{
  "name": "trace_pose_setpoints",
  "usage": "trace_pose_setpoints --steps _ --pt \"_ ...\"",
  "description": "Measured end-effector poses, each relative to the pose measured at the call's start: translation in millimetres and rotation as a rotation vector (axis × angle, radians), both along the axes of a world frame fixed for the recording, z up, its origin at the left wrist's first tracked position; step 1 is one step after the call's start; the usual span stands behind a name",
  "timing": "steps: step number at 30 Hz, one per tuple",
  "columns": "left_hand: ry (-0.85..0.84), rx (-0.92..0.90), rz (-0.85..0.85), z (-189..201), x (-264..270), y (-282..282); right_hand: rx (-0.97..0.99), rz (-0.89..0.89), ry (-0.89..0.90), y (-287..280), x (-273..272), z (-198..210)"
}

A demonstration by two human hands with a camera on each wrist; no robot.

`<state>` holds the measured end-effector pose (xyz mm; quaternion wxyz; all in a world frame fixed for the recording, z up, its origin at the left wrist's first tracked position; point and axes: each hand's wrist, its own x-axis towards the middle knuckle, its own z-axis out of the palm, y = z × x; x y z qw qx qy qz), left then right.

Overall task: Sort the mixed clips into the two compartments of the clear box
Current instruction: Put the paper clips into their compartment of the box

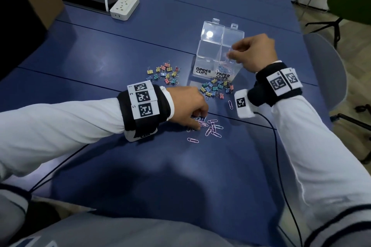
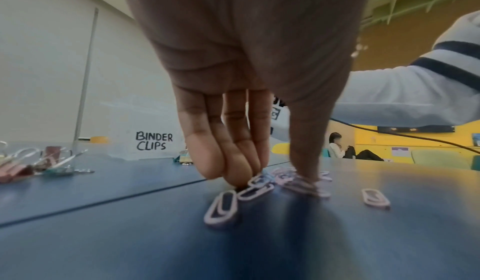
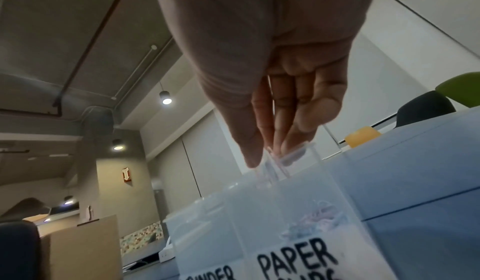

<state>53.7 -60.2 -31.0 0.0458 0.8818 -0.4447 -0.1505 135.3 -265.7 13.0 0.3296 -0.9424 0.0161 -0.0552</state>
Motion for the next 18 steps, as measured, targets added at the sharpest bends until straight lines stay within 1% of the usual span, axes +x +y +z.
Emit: trace_pose_setpoints --steps 1,3,5,7,8,10,12,14,16,18 --pt "0.009 -0.015 0.002 0 1 -1 -0.021 -0.001 -0.005 1 -2 -1" --pt "0.047 -0.063 0.019 0 3 0 -0.045 0.000 -0.069 3 -9 -1" --pt "0.084 -0.103 0.025 0 4 0 -0.038 0.012 -0.144 2 -25 0" --pt "0.100 -0.131 0.028 0 5 1 -0.019 0.057 -0.156 -1 -47 -1" --pt "0.104 -0.139 0.030 0 5 1 -0.013 0.092 -0.122 -3 -60 -3" --pt "0.115 -0.150 0.036 0 6 0 -0.047 0.190 0.006 -3 -86 -10" --pt "0.128 -0.151 0.040 1 7 -1 -0.174 0.297 0.153 -2 -110 -19" --pt "0.140 -0.138 0.043 1 8 -3 -0.312 0.351 0.265 1 -128 -25" --pt "0.158 -0.119 0.053 2 8 -4 -0.408 0.393 0.317 5 -139 -27" --pt "0.172 -0.104 0.062 2 8 -5 -0.476 0.448 0.319 10 -143 -29"
